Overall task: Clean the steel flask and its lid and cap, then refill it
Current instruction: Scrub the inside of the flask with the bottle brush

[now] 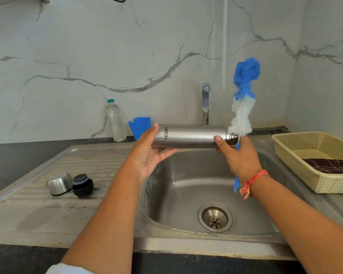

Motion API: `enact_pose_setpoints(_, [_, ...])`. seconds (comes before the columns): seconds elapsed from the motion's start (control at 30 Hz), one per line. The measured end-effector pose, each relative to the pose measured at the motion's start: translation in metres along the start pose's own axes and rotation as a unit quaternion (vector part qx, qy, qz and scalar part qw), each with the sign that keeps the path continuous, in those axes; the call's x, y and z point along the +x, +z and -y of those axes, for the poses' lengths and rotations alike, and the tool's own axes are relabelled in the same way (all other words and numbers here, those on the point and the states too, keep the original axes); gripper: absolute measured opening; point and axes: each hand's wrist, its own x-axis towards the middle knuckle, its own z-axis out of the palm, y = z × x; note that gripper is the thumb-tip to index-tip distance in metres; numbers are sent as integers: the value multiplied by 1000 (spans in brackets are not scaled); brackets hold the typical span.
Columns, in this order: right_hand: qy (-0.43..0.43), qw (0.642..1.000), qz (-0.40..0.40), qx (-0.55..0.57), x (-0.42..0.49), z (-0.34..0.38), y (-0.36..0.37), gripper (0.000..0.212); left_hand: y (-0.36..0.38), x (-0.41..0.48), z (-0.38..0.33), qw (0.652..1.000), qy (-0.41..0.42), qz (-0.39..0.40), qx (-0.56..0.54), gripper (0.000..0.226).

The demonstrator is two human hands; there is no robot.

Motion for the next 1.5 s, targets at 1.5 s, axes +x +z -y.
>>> enact_pose_setpoints(1.5, [-63, 930, 279, -231, -38, 13, 25, 23, -12, 8, -22, 964, 32, -197, -178, 34])
